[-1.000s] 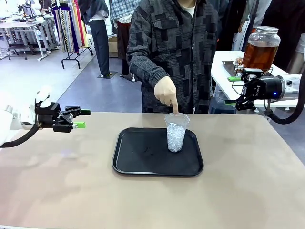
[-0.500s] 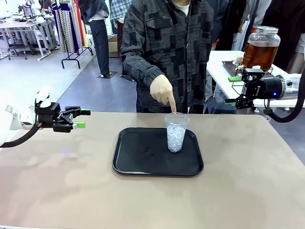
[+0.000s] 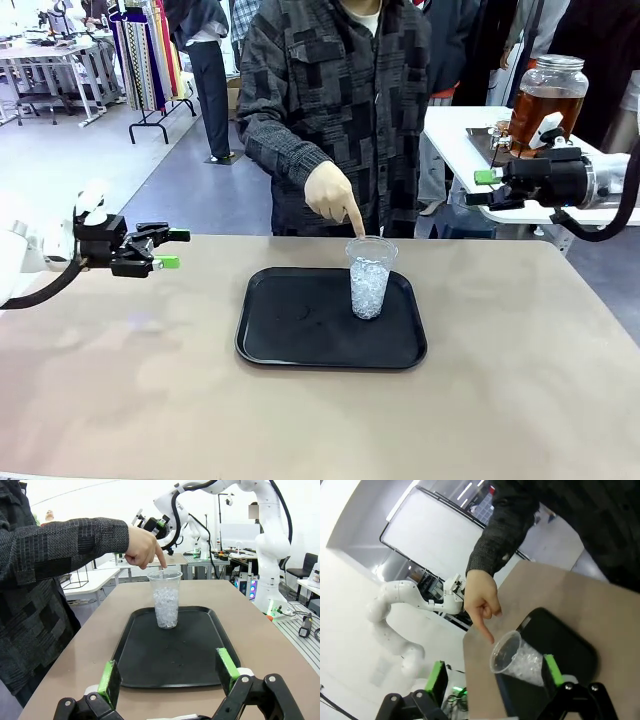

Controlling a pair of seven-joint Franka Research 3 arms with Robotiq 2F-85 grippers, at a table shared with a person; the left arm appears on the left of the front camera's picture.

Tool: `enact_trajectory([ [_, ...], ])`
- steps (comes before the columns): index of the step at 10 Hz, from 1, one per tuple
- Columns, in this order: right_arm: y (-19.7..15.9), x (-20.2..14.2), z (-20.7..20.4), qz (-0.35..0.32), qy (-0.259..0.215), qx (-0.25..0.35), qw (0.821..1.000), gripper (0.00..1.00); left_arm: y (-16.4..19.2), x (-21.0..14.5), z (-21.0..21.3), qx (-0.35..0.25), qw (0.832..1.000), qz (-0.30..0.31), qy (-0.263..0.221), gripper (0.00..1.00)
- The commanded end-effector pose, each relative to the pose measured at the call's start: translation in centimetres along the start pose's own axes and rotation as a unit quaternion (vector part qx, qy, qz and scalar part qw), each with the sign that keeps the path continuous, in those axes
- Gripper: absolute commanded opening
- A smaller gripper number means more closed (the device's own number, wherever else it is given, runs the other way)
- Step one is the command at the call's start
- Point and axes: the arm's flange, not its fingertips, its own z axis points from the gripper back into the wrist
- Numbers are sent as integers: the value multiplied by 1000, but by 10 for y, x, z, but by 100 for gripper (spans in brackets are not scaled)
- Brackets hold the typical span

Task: Pour the drink into the iced cup.
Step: Pick up the iced cup indicated by the human and present it to them.

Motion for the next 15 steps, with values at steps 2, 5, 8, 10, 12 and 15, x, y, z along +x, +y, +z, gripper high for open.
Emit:
enact_trajectory([
  [2, 0, 0, 0, 0, 0, 0, 1000, 100, 0, 2, 0, 0, 1000, 4, 1, 100],
  [5, 0, 0, 0, 0, 0, 0, 1000, 100, 0, 2, 0, 0, 1000, 4, 1, 100],
  [8, -6, -15, -6, 175, -40, 10, 984, 100, 0, 2, 0, 0, 1000, 4, 1, 100],
  [10, -12, -35, -13, 308, -59, 0, 949, 100, 0, 2, 0, 0, 1000, 4, 1, 100],
  [12, -16, -51, -21, 385, -61, -11, 921, 100, 0, 2, 0, 0, 1000, 4, 1, 100],
  [15, -38, -75, -39, 437, -26, -32, 899, 100, 0, 2, 0, 0, 1000, 4, 1, 100],
])
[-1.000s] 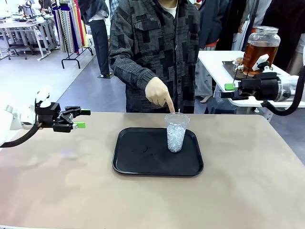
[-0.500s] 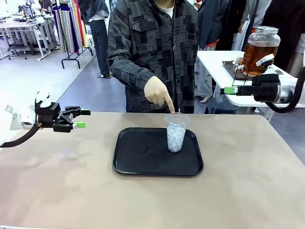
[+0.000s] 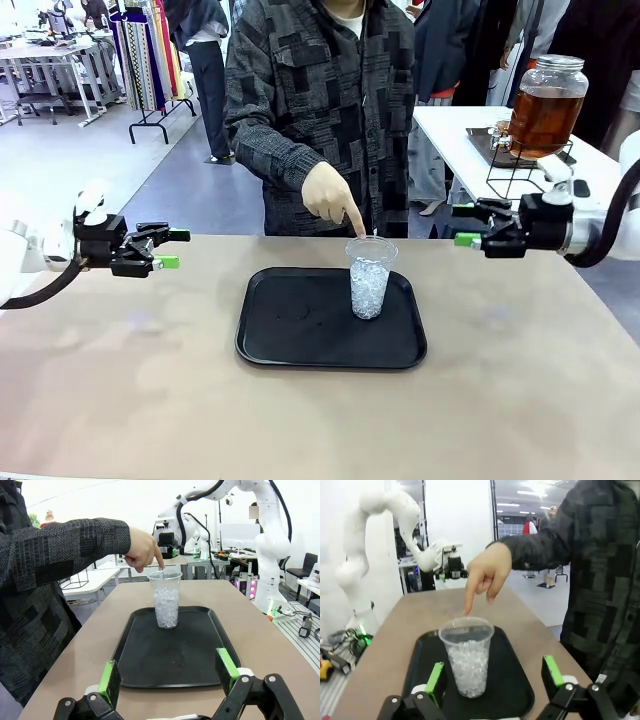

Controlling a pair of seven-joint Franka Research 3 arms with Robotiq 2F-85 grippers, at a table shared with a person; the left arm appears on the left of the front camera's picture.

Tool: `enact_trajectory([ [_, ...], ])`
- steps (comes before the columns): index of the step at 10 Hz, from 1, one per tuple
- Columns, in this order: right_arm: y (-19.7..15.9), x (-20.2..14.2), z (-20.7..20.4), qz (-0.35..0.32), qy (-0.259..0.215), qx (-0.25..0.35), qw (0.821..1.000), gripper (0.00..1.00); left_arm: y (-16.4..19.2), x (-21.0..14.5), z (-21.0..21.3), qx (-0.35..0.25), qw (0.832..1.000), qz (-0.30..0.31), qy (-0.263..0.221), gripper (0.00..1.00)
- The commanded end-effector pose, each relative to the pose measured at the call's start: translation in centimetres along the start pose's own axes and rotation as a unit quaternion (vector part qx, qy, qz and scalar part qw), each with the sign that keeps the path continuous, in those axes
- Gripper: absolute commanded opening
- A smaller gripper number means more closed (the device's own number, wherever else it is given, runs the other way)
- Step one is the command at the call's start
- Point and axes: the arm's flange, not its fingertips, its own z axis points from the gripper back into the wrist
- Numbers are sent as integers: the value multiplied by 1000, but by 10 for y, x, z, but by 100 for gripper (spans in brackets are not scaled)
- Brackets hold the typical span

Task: Pour the drink into the iced cup.
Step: Pick up the iced cup indicated by the human and present it to them.

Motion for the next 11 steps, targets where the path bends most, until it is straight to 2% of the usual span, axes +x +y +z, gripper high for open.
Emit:
enact_trajectory([
  [1, -2, -18, -15, 11, 16, 7, 1000, 100, 0, 2, 0, 0, 1000, 4, 1, 100],
  [3, -3, -22, -12, -31, 18, 47, 998, 100, 0, 2, 0, 0, 1000, 4, 1, 100],
  [4, 3, -21, -12, -4, 13, 13, 1000, 100, 0, 2, 0, 0, 1000, 4, 1, 100],
  [11, 3, -28, -19, -11, 13, 24, 1000, 100, 0, 2, 0, 0, 1000, 4, 1, 100],
])
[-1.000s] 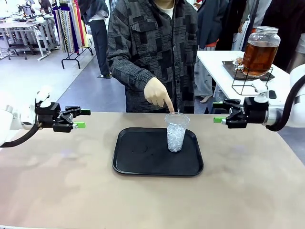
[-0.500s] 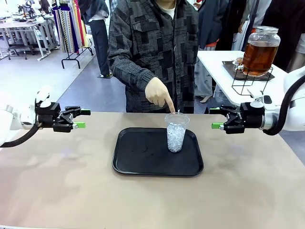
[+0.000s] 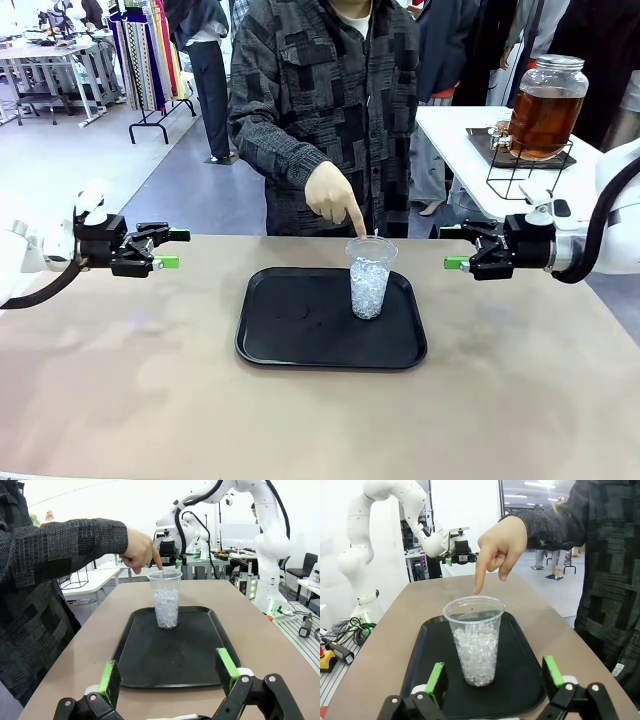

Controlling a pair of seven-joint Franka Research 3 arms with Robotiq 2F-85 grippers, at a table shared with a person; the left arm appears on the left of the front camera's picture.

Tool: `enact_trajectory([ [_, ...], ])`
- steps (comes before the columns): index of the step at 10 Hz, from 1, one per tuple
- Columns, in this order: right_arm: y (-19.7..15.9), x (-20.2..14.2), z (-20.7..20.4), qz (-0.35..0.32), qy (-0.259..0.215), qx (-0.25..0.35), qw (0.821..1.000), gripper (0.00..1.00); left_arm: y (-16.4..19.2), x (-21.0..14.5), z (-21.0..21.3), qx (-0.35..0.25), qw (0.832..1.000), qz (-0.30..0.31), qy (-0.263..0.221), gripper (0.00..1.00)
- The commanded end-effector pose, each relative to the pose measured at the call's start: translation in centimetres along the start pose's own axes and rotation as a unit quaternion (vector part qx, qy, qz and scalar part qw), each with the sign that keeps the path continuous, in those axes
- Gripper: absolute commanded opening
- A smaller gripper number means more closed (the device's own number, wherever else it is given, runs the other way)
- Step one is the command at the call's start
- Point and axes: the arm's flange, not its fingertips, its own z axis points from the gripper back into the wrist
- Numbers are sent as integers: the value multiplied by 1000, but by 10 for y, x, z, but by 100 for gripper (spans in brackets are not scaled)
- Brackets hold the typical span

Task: Pour the drink into the iced cup.
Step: Pick up the iced cup indicated by the human and present it to them.

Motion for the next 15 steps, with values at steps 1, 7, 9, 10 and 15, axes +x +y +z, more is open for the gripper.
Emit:
enact_trajectory([
  [1, -1, -3, -15, 0, -5, 3, 1000, 100, 0, 2, 0, 0, 1000, 4, 1, 100],
  [7, -3, -30, -61, -15, -9, 29, 999, 100, 0, 2, 0, 0, 1000, 4, 1, 100],
  [9, -8, -35, -76, -19, -5, 38, 999, 100, 0, 2, 0, 0, 1000, 4, 1, 100],
  [10, -9, -36, -82, -21, -8, 42, 999, 100, 0, 2, 0, 0, 1000, 4, 1, 100],
  [15, -6, -40, -102, -33, -1, 66, 997, 100, 0, 2, 0, 0, 1000, 4, 1, 100],
])
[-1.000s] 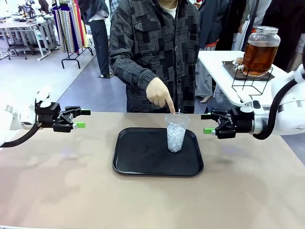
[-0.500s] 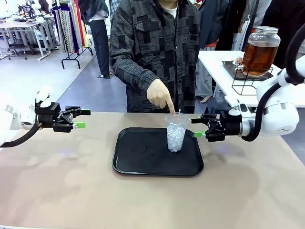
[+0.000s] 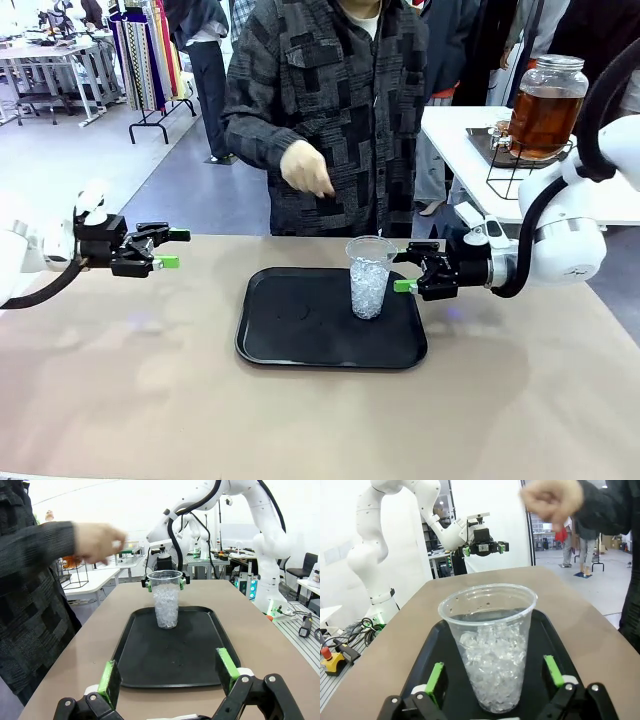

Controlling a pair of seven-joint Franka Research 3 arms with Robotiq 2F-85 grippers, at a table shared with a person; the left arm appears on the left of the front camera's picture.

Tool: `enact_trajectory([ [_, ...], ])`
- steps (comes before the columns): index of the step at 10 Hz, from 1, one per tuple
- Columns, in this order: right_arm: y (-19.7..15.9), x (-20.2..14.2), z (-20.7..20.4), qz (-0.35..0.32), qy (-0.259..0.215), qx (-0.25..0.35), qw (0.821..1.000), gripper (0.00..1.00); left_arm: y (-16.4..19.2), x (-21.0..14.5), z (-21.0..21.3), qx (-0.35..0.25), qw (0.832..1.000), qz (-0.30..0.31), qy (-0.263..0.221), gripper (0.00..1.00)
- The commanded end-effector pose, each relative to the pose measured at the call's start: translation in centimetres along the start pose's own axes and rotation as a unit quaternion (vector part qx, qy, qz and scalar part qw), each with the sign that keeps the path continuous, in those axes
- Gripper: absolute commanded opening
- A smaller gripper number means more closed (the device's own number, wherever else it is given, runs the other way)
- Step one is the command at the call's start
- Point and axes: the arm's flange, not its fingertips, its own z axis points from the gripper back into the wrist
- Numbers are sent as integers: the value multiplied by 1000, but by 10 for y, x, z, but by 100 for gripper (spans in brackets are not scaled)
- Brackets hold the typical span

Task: Pour the drink into the iced cup.
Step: Pick up the iced cup indicated by the human and present it to them.

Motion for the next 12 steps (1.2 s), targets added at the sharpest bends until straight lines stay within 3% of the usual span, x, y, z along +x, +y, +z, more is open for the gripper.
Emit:
enact_trajectory([
  [1, -4, 1, -11, -2, 3, -8, 1000, 100, 0, 2, 0, 1, 1000, 4, 1, 100],
  [12, -6, -2, -40, -9, 11, -9, 1000, 100, 0, 2, 0, 1, 1000, 4, 1, 100],
])
